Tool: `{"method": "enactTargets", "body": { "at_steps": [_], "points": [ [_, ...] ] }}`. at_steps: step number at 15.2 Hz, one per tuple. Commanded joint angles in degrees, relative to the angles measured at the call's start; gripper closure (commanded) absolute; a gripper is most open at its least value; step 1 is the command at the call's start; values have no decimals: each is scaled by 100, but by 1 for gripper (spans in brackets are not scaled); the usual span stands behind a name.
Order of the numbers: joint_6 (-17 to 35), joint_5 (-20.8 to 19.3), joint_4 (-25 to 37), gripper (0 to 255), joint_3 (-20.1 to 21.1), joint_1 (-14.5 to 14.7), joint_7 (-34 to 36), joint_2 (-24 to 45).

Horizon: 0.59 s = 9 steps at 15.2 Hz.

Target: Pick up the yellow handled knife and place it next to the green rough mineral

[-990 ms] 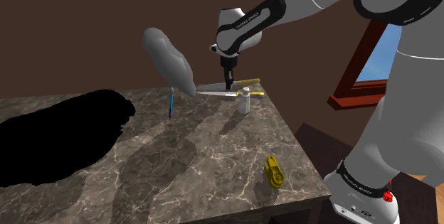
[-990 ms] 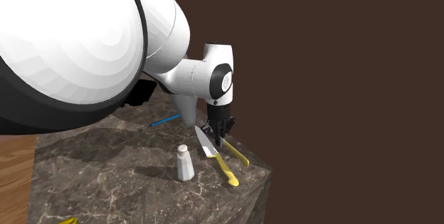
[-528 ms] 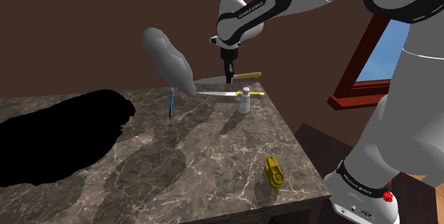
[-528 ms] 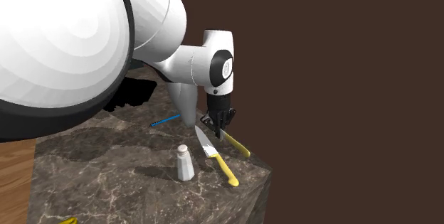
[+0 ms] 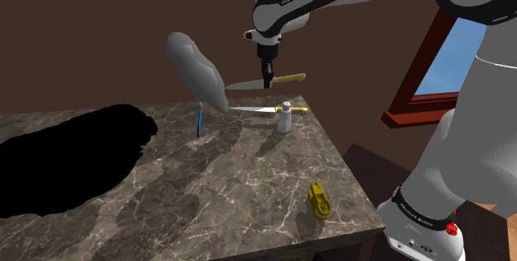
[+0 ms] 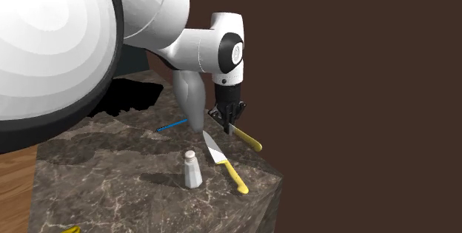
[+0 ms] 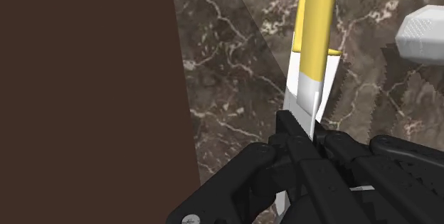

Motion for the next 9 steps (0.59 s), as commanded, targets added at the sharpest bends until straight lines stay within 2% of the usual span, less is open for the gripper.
{"method": "enactTargets", "body": {
  "at_steps": [1, 9],
  "points": [
    [-156, -14, 99, 255, 3, 9, 18, -57],
    [-734, -52, 518, 255, -3, 15, 40, -219]
  ]
}}
